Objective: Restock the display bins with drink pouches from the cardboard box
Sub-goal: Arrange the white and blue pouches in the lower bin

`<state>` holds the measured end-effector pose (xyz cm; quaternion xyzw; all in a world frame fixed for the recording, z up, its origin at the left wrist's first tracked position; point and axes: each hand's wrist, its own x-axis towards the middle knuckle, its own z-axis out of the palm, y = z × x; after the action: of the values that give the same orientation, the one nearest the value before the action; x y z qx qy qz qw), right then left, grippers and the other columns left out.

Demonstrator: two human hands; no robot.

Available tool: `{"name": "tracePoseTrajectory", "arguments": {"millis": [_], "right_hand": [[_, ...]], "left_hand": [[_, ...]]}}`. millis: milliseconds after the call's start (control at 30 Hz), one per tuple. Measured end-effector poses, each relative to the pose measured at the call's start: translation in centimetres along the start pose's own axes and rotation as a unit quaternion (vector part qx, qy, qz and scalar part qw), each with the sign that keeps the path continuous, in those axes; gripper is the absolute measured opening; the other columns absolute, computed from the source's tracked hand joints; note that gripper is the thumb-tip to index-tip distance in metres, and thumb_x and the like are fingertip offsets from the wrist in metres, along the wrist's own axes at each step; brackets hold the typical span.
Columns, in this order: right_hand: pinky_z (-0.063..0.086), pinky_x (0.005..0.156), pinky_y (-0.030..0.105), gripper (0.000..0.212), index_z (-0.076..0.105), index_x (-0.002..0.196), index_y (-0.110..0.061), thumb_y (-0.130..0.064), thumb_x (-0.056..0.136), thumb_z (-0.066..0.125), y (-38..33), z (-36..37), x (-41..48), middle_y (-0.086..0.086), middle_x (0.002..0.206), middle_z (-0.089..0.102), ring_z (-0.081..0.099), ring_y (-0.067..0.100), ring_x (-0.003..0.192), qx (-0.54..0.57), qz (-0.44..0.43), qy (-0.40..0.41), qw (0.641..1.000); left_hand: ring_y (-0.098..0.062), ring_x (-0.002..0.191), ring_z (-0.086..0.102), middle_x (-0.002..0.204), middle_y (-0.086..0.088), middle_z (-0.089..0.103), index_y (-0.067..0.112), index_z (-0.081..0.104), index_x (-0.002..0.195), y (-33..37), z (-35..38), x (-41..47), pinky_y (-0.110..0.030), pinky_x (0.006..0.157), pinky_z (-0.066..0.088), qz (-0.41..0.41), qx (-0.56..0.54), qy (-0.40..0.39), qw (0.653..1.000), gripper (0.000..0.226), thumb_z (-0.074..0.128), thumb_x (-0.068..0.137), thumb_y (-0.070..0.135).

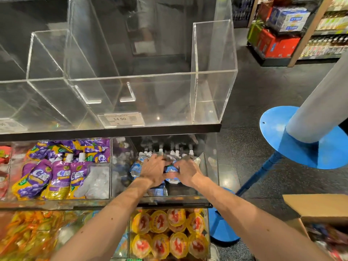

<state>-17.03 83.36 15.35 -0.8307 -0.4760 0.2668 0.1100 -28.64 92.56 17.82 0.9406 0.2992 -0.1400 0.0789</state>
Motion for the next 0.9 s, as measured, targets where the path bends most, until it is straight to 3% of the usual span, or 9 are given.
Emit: {"name": "tracePoseTrajectory", "arguments": {"millis": [67, 133, 200, 267, 400, 533, 700, 800, 900], "right_hand": [[0.046, 0.072, 0.03, 0.005, 0.062, 0.098, -0.019, -0.024, 0.097, 0.06, 0.0, -0.4, 0.0, 0.006, 0.099, 0.066, 0.064, 0.026, 0.096, -0.005, -0.009, -0.016, 1.0], [0.047, 0.08, 0.031, 0.023, 0.062, 0.114, -0.018, -0.033, 0.097, 0.06, -0.2, -1.5, -0.7, 0.006, 0.111, 0.065, 0.06, 0.026, 0.103, 0.021, -0.019, -0.03, 0.999], [0.047, 0.095, 0.034, 0.042, 0.054, 0.135, -0.019, -0.035, 0.097, 0.057, -0.7, -3.4, -2.6, 0.009, 0.131, 0.06, 0.056, 0.028, 0.118, 0.055, -0.031, -0.025, 0.998], [0.046, 0.1, 0.035, 0.044, 0.052, 0.139, -0.018, -0.029, 0.097, 0.057, -1.3, -5.6, -5.5, 0.008, 0.137, 0.058, 0.056, 0.027, 0.123, 0.118, -0.058, 0.017, 0.991], [0.052, 0.085, 0.022, 0.025, 0.069, 0.118, -0.022, -0.026, 0.094, 0.065, -0.7, -8.2, -14.0, -0.006, 0.109, 0.071, 0.066, 0.004, 0.094, 0.236, -0.107, 0.155, 0.953], [0.052, 0.07, 0.014, 0.012, 0.072, 0.101, -0.022, -0.018, 0.09, 0.071, 3.1, -7.9, -22.8, -0.018, 0.089, 0.07, 0.066, -0.001, 0.082, 0.296, -0.048, 0.301, 0.905], [0.048, 0.07, 0.01, 0.011, 0.071, 0.1, -0.024, -0.019, 0.089, 0.072, 10.9, -4.6, -34.2, -0.014, 0.09, 0.072, 0.065, -0.003, 0.081, 0.303, 0.147, 0.419, 0.843], [0.049, 0.077, 0.015, 0.015, 0.066, 0.095, -0.034, -0.021, 0.089, 0.072, 16.2, -0.6, -40.3, -0.012, 0.089, 0.072, 0.064, -0.004, 0.082, 0.307, 0.285, 0.436, 0.797], [0.045, 0.083, 0.025, 0.013, 0.065, 0.105, -0.026, -0.032, 0.094, 0.066, 21.6, 3.2, -45.4, -0.008, 0.096, 0.068, 0.061, 0.008, 0.089, 0.301, 0.421, 0.413, 0.749]], "left_hand": [[-0.023, 0.128, 0.039, 0.14, 0.004, 0.051, 0.034, 0.044, 0.146, 0.4, -1.0, -0.1, -0.046, 0.106, 0.035, -0.013, 0.002, -0.028, 1.0, 0.072, 0.053, 0.085, 0.07], [-0.024, 0.127, 0.046, 0.133, 0.002, 0.058, 0.035, 0.048, 0.142, 0.8, -2.4, -0.6, -0.047, 0.104, 0.04, -0.033, -0.045, -0.04, 0.998, 0.066, 0.06, 0.084, 0.066], [-0.024, 0.128, 0.052, 0.135, 0.002, 0.06, 0.033, 0.05, 0.141, 1.1, -3.8, -1.9, -0.042, 0.105, 0.043, -0.049, -0.171, 0.002, 0.984, 0.056, 0.067, 0.089, 0.045], [-0.019, 0.124, 0.057, 0.132, 0.002, 0.063, 0.028, 0.055, 0.137, 1.4, -5.2, -4.3, -0.034, 0.103, 0.045, -0.059, -0.262, 0.078, 0.96, 0.045, 0.066, 0.093, 0.028], [0.003, 0.089, 0.063, 0.094, 0.015, 0.069, 0.029, 0.07, 0.113, 3.7, -8.1, -10.1, -0.022, 0.084, 0.05, 0.012, -0.305, 0.235, 0.923, 0.022, 0.069, 0.091, 0.028], [0.003, 0.085, 0.062, 0.091, 0.016, 0.067, 0.026, 0.071, 0.108, 9.4, -9.7, -13.1, -0.015, 0.08, 0.046, 0.166, -0.351, 0.27, 0.881, 0.023, 0.072, 0.085, 0.029], [-0.011, 0.09, 0.063, 0.099, 0.003, 0.069, 0.017, 0.071, 0.106, 22.3, -6.4, -11.5, -0.018, 0.082, 0.044, 0.371, -0.305, 0.209, 0.852, 0.026, 0.071, 0.081, 0.024], [-0.02, 0.096, 0.065, 0.102, -0.001, 0.069, 0.02, 0.071, 0.108, 31.7, -2.9, -11.2, -0.029, 0.085, 0.049, 0.458, -0.266, 0.098, 0.843, 0.027, 0.069, 0.081, 0.022], [-0.028, 0.102, 0.065, 0.108, -0.008, 0.069, 0.017, 0.071, 0.114, 40.2, 1.2, -11.5, -0.034, 0.087, 0.05, 0.504, -0.211, -0.029, 0.837, 0.031, 0.069, 0.083, 0.021]]}}
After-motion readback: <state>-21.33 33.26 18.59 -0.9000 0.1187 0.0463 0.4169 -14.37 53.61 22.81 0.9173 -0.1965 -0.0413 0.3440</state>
